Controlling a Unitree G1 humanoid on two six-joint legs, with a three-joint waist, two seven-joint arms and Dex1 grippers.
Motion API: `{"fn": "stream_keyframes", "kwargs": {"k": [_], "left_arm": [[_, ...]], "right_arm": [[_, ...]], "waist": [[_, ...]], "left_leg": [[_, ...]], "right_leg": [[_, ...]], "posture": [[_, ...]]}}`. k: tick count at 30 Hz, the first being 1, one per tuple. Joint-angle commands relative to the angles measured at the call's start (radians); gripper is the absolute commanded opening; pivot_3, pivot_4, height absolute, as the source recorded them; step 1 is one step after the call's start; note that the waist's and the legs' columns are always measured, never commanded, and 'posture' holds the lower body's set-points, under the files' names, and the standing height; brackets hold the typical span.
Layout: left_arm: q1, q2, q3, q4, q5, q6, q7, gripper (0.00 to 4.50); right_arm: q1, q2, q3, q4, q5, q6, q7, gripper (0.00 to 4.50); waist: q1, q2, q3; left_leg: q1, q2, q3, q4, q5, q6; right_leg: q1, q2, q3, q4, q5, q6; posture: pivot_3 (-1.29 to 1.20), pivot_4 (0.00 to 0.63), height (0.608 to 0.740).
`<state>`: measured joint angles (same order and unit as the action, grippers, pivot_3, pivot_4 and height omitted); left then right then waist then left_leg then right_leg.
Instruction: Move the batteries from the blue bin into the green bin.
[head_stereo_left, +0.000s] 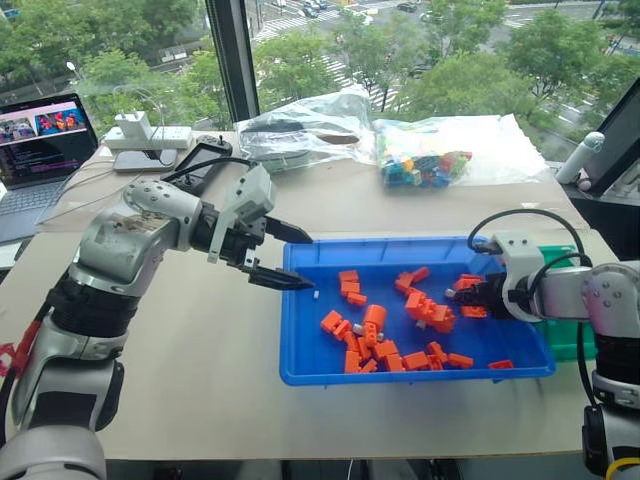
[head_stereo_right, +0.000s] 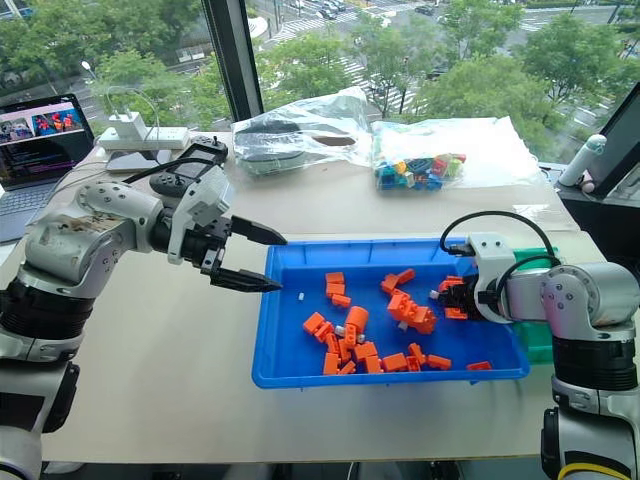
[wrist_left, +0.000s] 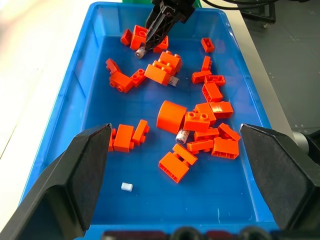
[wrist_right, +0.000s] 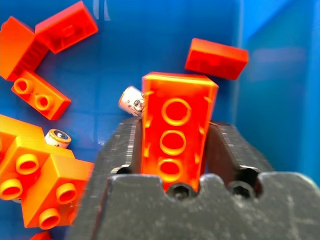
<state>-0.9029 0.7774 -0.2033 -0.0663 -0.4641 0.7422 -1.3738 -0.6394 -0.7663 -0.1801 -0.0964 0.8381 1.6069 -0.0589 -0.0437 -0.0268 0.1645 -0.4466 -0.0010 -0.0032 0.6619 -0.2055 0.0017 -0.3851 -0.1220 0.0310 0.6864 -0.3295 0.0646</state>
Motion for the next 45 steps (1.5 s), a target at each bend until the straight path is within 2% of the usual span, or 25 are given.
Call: {"fn": "stream_keyframes", "kwargs": {"k": [1, 7, 12, 16, 18, 20, 22, 24, 25, 27, 29, 33, 36, 39, 41, 45], "left_arm": [[-0.025, 0.005, 0.008, -0.019, 0.002, 0.002, 0.006, 4.43], [-0.029, 0.001, 0.004, -0.022, 0.001, 0.003, 0.011, 4.43], [-0.038, -0.003, -0.002, -0.013, 0.007, -0.004, 0.01, 4.43], [-0.036, 0.0, 0.0, -0.024, 0.005, 0.001, 0.015, 4.43], [-0.032, 0.004, 0.002, -0.034, -0.001, 0.011, 0.016, 4.43], [-0.026, 0.011, 0.005, -0.048, -0.009, 0.022, 0.013, 4.43], [-0.024, 0.014, 0.004, -0.052, -0.012, 0.026, 0.013, 4.43], [-0.026, 0.013, 0.003, -0.05, -0.011, 0.026, 0.014, 4.43], [-0.027, 0.012, 0.002, -0.048, -0.009, 0.025, 0.015, 4.43], [-0.028, 0.009, 0.0, -0.046, -0.008, 0.023, 0.017, 4.43], [-0.027, 0.008, -0.001, -0.047, -0.008, 0.022, 0.017, 4.43], [-0.028, 0.005, -0.005, -0.047, -0.013, 0.021, 0.009, 4.43], [-0.032, -0.004, -0.01, -0.04, -0.012, 0.016, 0.008, 4.43], [-0.039, -0.017, -0.018, -0.033, -0.008, 0.009, 0.004, 4.43], [-0.042, -0.022, -0.021, -0.03, -0.006, 0.007, -0.001, 4.43], [-0.043, -0.025, -0.021, -0.025, -0.002, -0.001, -0.004, 4.43]], "right_arm": [[-0.087, -0.06, -0.024, -0.06, 0.082, 0.008, -0.007, 1.36], [-0.196, -0.068, 0.04, -0.06, 0.145, 0.008, -0.012, 1.36], [-0.23, 0.028, 0.171, -0.081, 0.128, 0.008, 0.025, 1.36], [-0.244, 0.175, 0.211, -0.067, 0.058, -0.002, 0.028, 1.36], [-0.258, 0.18, 0.28, -0.069, -0.01, -0.052, 0.047, 1.36], [-0.28, 0.213, 0.281, -0.045, -0.057, -0.074, 0.05, 1.36], [-0.311, 0.24, 0.26, -0.039, -0.082, -0.078, 0.062, 2.37], [-0.335, 0.252, 0.236, -0.048, -0.088, -0.056, 0.087, 3.08], [-0.344, 0.248, 0.223, -0.053, -0.09, -0.041, 0.101, 3.28], [-0.348, 0.217, 0.206, -0.073, -0.091, -0.011, 0.133, 4.0], [-0.344, 0.175, 0.199, -0.096, -0.084, 0.005, 0.168, 4.49], [-0.277, -0.123, 0.22, -0.233, 0.024, 0.008, 0.344, 4.49], [-0.198, -0.295, 0.251, -0.324, -0.019, -0.093, 0.458, 4.49], [-0.083, -0.479, 0.325, -0.392, -0.095, -0.268, 0.639, 4.49], [-0.031, -0.524, 0.355, -0.38, -0.127, -0.331, 0.71, 4.49], [0.011, -0.482, 0.416, -0.275, -0.227, -0.423, 0.752, 4.49]], "waist": [[-0.001, 0.0, 0.0], [0.0, 0.0, 0.0], [-0.002, 0.0, 0.0], [-0.003, 0.0, 0.0], [-0.003, 0.0, 0.0], [-0.001, 0.0, 0.0], [-0.001, 0.0, 0.0], [-0.002, 0.0, 0.0], [-0.003, 0.0, 0.0], [-0.002, 0.0, 0.0], [0.001, 0.0, 0.0], [0.011, 0.001, 0.0], [0.006, 0.0, 0.0], [-0.003, 0.001, 0.0], [-0.006, 0.001, 0.0], [-0.01, 0.001, 0.0]], "left_leg": [[0.0, 0.0, 0.0, 0.0, 0.0, 0.0], [0.0, 0.0, 0.0, 0.0, 0.0, 0.0], [0.0, 0.0, 0.0, 0.0, 0.0, 0.0], [0.0, 0.0, 0.0, 0.0, 0.0, 0.0], [0.0, 0.0, 0.0, 0.0, 0.0, 0.0], [0.0, 0.0, 0.0, 0.0, 0.0, 0.0], [0.0, 0.0, -0.001, 0.0, 0.0, 0.0], [0.0, 0.0, -0.001, 0.0, 0.0, 0.0], [0.0, 0.0, -0.001, 0.0, 0.0, 0.0], [0.0, 0.0, -0.001, 0.0, 0.0, 0.0], [0.0, 0.0, -0.001, 0.0, 0.0, 0.0], [-0.001, -0.001, -0.001, 0.0, 0.0, 0.0], [-0.002, -0.001, -0.001, 0.0, -0.001, 0.001], [-0.002, 0.0, -0.001, -0.001, -0.001, 0.001], [-0.001, 0.0, -0.001, 0.0, -0.001, 0.001], [0.001, 0.0, 0.0, 0.0, -0.001, 0.001]], "right_leg": [[0.0, 0.0, 0.0, 0.0, 0.0, 0.0], [-0.001, 0.0, 0.0, 0.0, 0.0, 0.0], [-0.001, 0.001, 0.0, 0.0, 0.0, 0.0], [-0.001, 0.001, 0.0, 0.0, 0.0, 0.0], [-0.002, 0.001, 0.0, 0.001, 0.0, 0.0], [-0.002, 0.001, 0.0, 0.002, 0.0, 0.0], [-0.002, 0.0, 0.0, 0.001, 0.0, 0.0], [-0.002, 0.001, 0.0, 0.002, 0.0, 0.0], [-0.002, 0.001, 0.0, 0.002, 0.0, 0.0], [-0.002, 0.001, 0.0, 0.003, 0.0, 0.0], [-0.002, 0.0, 0.0, 0.003, 0.0, 0.0], [-0.002, 0.0, 0.0, 0.001, 0.0, 0.0], [-0.002, 0.0, 0.0, -0.001, 0.0, 0.0], [-0.002, 0.001, 0.001, -0.001, 0.0, 0.0], [-0.002, 0.001, 0.001, -0.002, 0.0, 0.0], [-0.002, 0.002, 0.004, -0.003, 0.0, 0.0]], "posture": [[0.0, 0.15, 0.737], [0.0, 0.15, 0.737], [0.0, 0.15, 0.737], [0.0, 0.15, 0.737], [0.0, 0.15, 0.737], [0.0, 0.15, 0.737], [0.0, 0.15, 0.737], [0.0, 0.15, 0.737], [0.0, 0.15, 0.737], [0.0, 0.15, 0.737], [0.0, 0.15, 0.737], [0.0, 0.15, 0.737], [0.0, 0.15, 0.737], [0.0, 0.15, 0.737], [0.0, 0.15, 0.737], [0.0, 0.15, 0.737]]}}
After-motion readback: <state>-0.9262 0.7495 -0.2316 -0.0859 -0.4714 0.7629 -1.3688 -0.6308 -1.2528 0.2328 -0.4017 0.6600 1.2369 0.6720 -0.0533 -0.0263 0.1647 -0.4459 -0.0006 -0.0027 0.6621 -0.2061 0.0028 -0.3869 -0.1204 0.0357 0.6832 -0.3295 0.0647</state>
